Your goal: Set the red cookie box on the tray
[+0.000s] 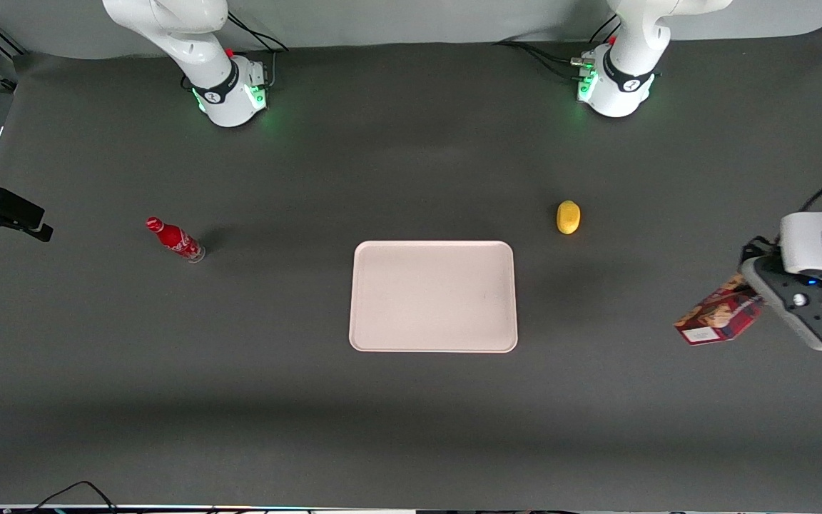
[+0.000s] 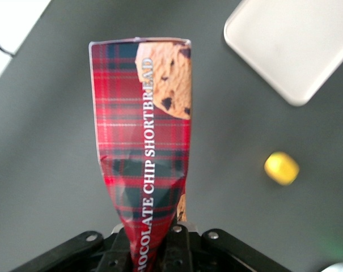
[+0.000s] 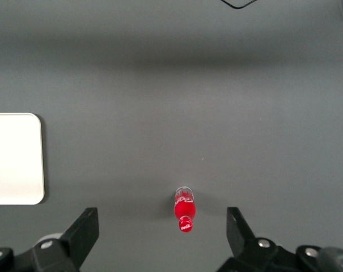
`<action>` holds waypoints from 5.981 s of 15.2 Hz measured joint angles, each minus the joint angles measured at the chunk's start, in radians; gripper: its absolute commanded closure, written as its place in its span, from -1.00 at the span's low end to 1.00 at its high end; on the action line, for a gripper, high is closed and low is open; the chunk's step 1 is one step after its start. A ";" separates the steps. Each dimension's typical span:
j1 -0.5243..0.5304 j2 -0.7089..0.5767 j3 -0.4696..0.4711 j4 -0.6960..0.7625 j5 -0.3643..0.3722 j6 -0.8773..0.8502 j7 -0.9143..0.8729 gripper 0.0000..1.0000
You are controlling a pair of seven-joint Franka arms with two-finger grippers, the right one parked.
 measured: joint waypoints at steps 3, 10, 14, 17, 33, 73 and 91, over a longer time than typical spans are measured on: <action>-0.004 -0.016 -0.106 -0.041 0.005 -0.001 -0.367 1.00; -0.015 -0.062 -0.379 -0.207 0.032 0.121 -1.117 1.00; -0.023 -0.069 -0.479 -0.359 0.076 0.314 -1.352 1.00; -0.027 -0.068 -0.523 -0.479 0.132 0.472 -1.442 1.00; -0.044 0.199 -0.538 -0.553 0.495 0.749 -1.649 1.00; -0.027 0.052 -0.533 -0.312 0.287 0.306 -1.315 -1.00; -0.007 -0.540 -0.065 -0.519 0.006 0.003 -0.891 -1.00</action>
